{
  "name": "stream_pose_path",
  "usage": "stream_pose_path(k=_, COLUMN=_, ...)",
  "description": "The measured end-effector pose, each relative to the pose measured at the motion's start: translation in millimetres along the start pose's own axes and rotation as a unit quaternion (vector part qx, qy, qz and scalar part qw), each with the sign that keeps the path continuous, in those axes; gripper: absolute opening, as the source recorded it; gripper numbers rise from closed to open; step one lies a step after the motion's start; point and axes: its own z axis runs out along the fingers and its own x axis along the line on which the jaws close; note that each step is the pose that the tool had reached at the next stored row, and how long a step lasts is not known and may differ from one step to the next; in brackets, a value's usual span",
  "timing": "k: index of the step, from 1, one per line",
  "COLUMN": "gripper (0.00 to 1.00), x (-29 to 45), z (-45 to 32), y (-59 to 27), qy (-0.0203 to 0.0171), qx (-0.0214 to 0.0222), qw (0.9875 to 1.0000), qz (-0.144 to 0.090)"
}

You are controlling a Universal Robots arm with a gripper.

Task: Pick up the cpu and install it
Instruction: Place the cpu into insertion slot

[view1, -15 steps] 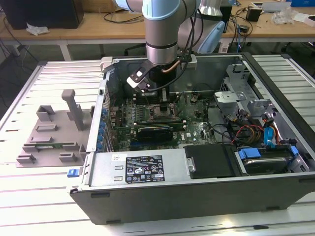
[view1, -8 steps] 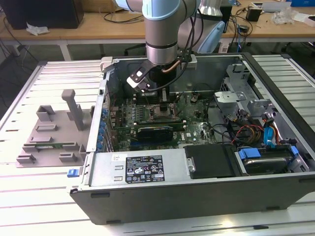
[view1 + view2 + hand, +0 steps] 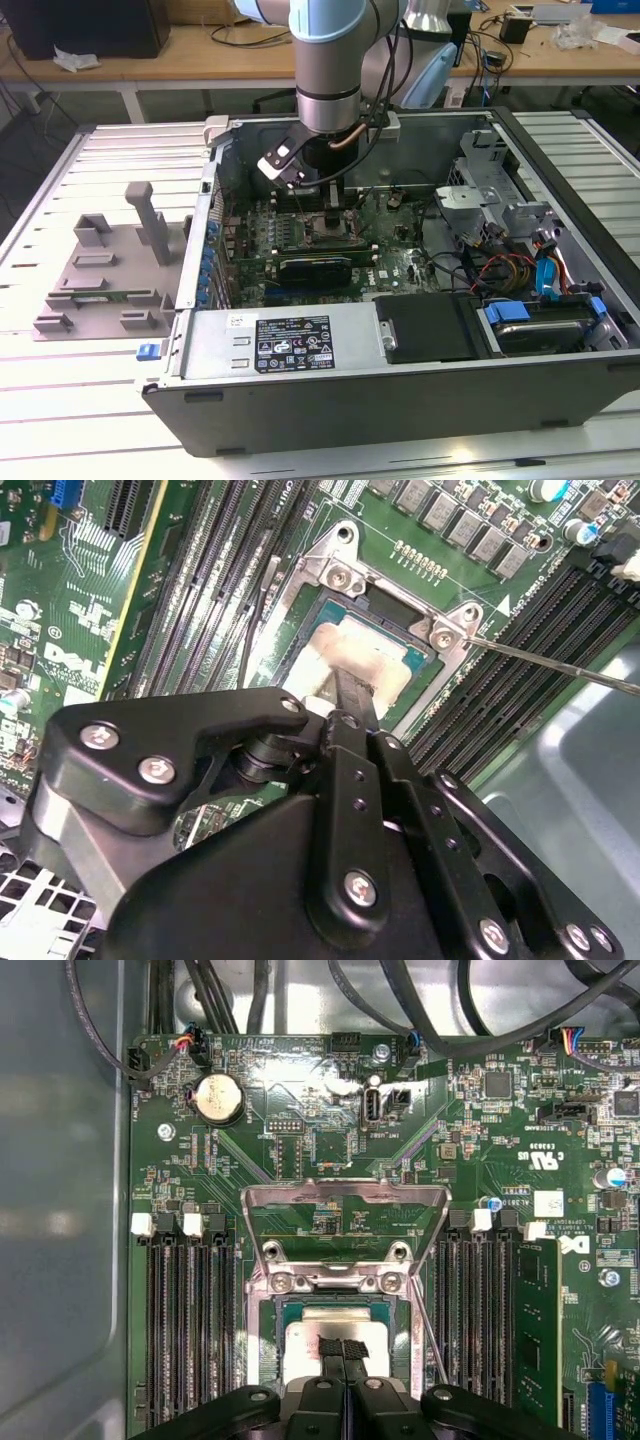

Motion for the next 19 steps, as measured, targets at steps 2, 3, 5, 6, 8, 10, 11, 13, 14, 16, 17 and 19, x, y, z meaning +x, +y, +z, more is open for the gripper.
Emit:
stream_pose_path(k=2, gripper=0.11, x=-0.1, z=0.9, y=-0.2, qy=-0.0001, qx=0.0001, qw=1.0, qz=0.0)
stream_pose_path(k=3, gripper=0.11, x=-0.1, z=0.9, y=-0.4, qy=-0.0002, qx=0.0001, qw=1.0, qz=0.0)
stream_pose_path(k=5, gripper=0.11, x=0.0, z=2.4, y=-0.6, qy=0.0001, qx=0.0, qw=1.0, qz=0.0)
stream_pose_path(k=6, gripper=0.11, x=-0.1, z=2.3, y=-0.6, qy=-0.0001, qx=0.0001, qw=1.0, qz=0.0)
stream_pose_path(k=8, gripper=0.11, x=-0.1, z=2.6, y=-0.6, qy=0.0, qx=0.0, qw=1.0, qz=0.0)
stream_pose_path(k=10, gripper=0.11, x=-0.1, z=3.2, y=-0.7, qy=-0.0001, qx=0.0001, qw=1.0, qz=0.0)
stream_pose_path(k=11, gripper=0.11, x=-0.1, z=3.2, y=-0.7, qy=-0.0002, qx=0.0001, qw=1.0, qz=0.0)
stream_pose_path(k=13, gripper=0.11, x=-0.1, z=3.3, y=-0.7, qy=-0.0001, qx=0.0001, qw=1.0, qz=0.0)
stream_pose_path(k=14, gripper=0.11, x=-0.1, z=3.4, y=-0.7, qy=-0.0001, qx=0.0001, qw=1.0, qz=0.0)
stream_pose_path(k=16, gripper=0.11, x=-0.1, z=4.0, y=-0.7, qy=-0.0001, qx=0.0001, qw=1.0, qz=0.0)
stream_pose_path(k=17, gripper=0.11, x=-0.1, z=4.0, y=-0.7, qy=-0.0001, qx=0.0001, qw=1.0, qz=0.0)
stream_pose_path(k=19, gripper=0.11, x=-0.1, z=4.0, y=-0.7, qy=-0.0002, qx=0.0001, qw=1.0, qz=0.0)
